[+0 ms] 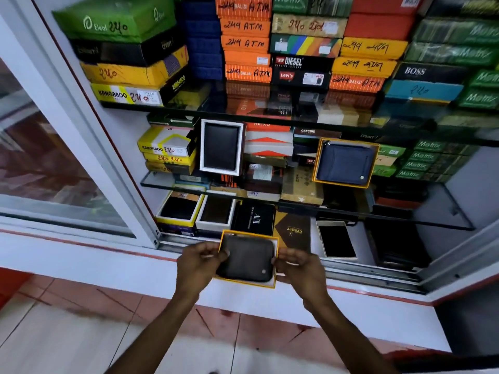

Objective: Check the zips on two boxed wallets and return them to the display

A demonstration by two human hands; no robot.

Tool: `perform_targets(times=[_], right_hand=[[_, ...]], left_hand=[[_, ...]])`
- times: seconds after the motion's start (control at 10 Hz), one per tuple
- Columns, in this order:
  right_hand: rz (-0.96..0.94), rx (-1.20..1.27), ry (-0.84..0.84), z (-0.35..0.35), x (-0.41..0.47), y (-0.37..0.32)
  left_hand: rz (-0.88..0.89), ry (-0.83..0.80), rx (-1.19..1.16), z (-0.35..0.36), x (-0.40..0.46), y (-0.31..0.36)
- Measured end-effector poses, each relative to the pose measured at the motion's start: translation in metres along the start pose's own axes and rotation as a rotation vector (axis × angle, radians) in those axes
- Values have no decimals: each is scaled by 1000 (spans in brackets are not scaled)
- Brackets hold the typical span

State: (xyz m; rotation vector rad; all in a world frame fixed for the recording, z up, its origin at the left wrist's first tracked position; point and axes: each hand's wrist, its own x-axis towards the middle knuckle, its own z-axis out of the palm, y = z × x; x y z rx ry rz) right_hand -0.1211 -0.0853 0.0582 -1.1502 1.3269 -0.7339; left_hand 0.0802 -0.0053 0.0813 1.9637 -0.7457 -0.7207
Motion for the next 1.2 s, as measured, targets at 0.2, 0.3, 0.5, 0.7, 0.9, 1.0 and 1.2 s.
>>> perform_targets(times=[0.2,0.3,0.5,0.7,0.9,1.0,1.2], right_hand=[[-236,86,68,-18,17,-98],[-355,9,140,-25,36,-130],[-400,-132,209,-27,68,-166],[-372,-188,216,-22,86,-176],[-367,-225,208,-15,92,-175],[-352,-230,187,-16,91,-175],[-486,-253,244,-23,67,-165]], left_hand=[[244,91,-129,-2,32,86],[365,125,-112,9,49,121],[388,62,-36,42,64,167],[345,-3,34,61,74,181],[354,-63,81,65,82,176],[332,-96,90,65,85,173],[545,21,100,56,64,164]])
